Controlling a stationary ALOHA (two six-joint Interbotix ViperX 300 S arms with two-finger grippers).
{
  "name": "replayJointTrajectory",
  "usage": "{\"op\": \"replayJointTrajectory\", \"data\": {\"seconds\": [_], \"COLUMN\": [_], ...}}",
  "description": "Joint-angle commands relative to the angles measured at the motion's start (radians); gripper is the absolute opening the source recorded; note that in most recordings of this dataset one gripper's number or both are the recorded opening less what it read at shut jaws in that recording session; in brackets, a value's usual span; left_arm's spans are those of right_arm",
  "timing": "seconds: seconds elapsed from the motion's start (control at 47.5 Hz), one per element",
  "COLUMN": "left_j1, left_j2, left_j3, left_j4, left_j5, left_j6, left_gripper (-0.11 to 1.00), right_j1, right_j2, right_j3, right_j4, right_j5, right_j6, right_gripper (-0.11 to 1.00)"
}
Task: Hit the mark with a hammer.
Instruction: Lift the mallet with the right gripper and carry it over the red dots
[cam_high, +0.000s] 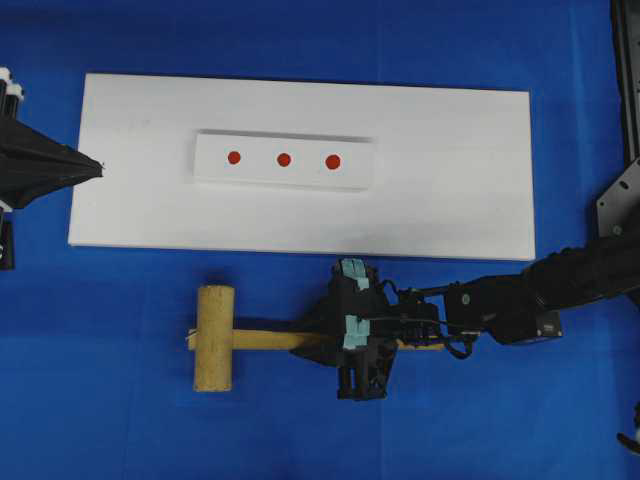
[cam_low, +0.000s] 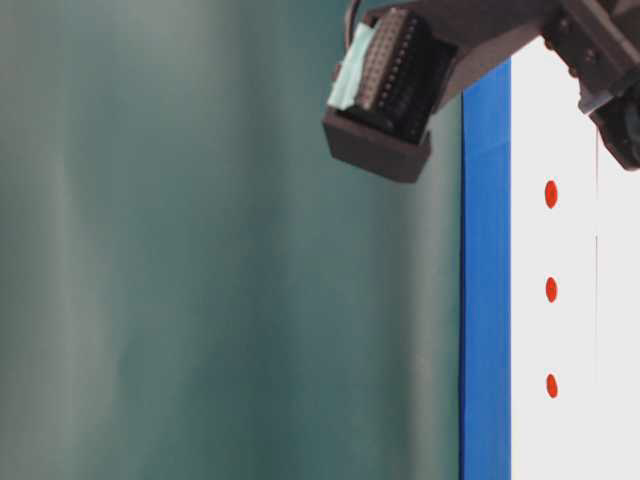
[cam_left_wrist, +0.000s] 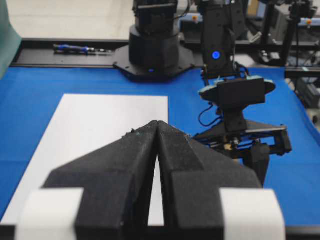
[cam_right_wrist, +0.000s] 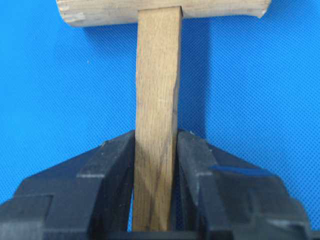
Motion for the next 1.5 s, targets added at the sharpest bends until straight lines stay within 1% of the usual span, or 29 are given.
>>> {"op": "replayJointTrajectory", "data": {"seconds": [0.0, 0.253, 0.358, 0.527, 0.632, 0.864, 1.033, 1.201, 1.286, 1.37, 1.475], "left_j1": [-0.003, -0.003, -0.002, -0.003, -0.003, -0.003, -0.002, -0.003, -0.003, -0.002, -0.003], "left_j2": [0.003, 0.005, 0.003, 0.002, 0.002, 0.002, 0.002, 0.002, 0.002, 0.002, 0.002], "left_j3": [-0.011, -0.011, -0.011, -0.011, -0.011, -0.011, -0.011, -0.011, -0.011, -0.011, -0.011], "left_j4": [-0.002, -0.002, -0.002, -0.002, -0.003, -0.002, -0.002, -0.002, -0.002, -0.002, -0.003], "left_j5": [-0.002, -0.002, -0.002, -0.006, -0.006, -0.005, -0.002, 0.005, 0.014, 0.018, 0.018], "left_j6": [-0.003, -0.003, -0.003, -0.005, -0.003, -0.003, -0.003, -0.003, -0.003, -0.005, -0.005], "left_gripper": [0.0, 0.0, 0.0, 0.0, 0.0, 0.0, 0.0, 0.0, 0.0, 0.0, 0.0], "right_j1": [0.005, 0.002, -0.002, -0.003, -0.005, -0.032, -0.112, -0.23, -0.276, -0.308, -0.328], "right_j2": [-0.06, -0.215, -0.273, -0.364, -0.385, -0.385, -0.414, -0.466, -0.485, -0.497, -0.499], "right_j3": [-0.012, 0.012, 0.023, 0.028, 0.026, 0.028, 0.066, 0.12, 0.135, 0.146, 0.147], "right_j4": [-0.002, -0.003, -0.005, -0.005, -0.003, -0.002, -0.005, -0.005, -0.005, -0.005, -0.005], "right_j5": [-0.014, -0.008, 0.015, 0.061, 0.064, 0.066, 0.064, 0.058, 0.057, 0.058, 0.061], "right_j6": [-0.002, -0.017, -0.038, -0.095, -0.115, -0.12, -0.13, -0.178, -0.206, -0.235, -0.259], "right_gripper": [0.1, 0.1, 0.1, 0.1, 0.1, 0.1, 0.1, 0.1, 0.1, 0.1, 0.1]}}
